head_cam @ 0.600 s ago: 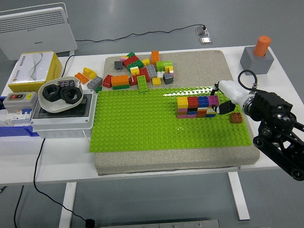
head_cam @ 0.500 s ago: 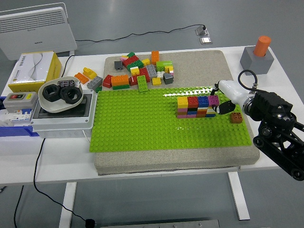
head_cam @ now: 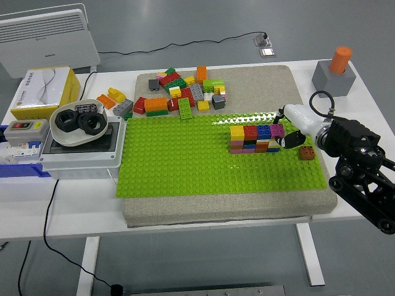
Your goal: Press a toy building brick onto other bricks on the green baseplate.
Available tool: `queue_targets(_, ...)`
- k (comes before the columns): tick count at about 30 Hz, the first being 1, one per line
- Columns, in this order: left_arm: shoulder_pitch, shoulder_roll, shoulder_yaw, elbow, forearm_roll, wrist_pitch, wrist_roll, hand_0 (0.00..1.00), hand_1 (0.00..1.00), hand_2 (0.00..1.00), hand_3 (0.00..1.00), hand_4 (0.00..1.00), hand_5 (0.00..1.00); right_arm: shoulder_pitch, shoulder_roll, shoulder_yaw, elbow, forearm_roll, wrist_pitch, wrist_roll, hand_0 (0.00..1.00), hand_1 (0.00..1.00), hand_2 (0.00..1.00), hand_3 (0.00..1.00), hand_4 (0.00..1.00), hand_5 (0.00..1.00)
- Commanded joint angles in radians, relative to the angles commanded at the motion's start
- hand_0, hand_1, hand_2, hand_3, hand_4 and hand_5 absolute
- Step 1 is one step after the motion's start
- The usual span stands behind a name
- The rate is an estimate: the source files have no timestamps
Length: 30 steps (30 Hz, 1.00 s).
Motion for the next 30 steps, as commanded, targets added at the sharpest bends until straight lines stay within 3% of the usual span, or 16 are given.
queue_targets(30,0.002,-0.002,-0.002,0.002,0.005,0.002,0.001,0.772,0.698,0.614,0.476,0.535,0.567,-0.003,-0.001,0.003,0.0,0.012,0.003,0.003,0.78,0.776,0.805,0.666,0.668,0.177)
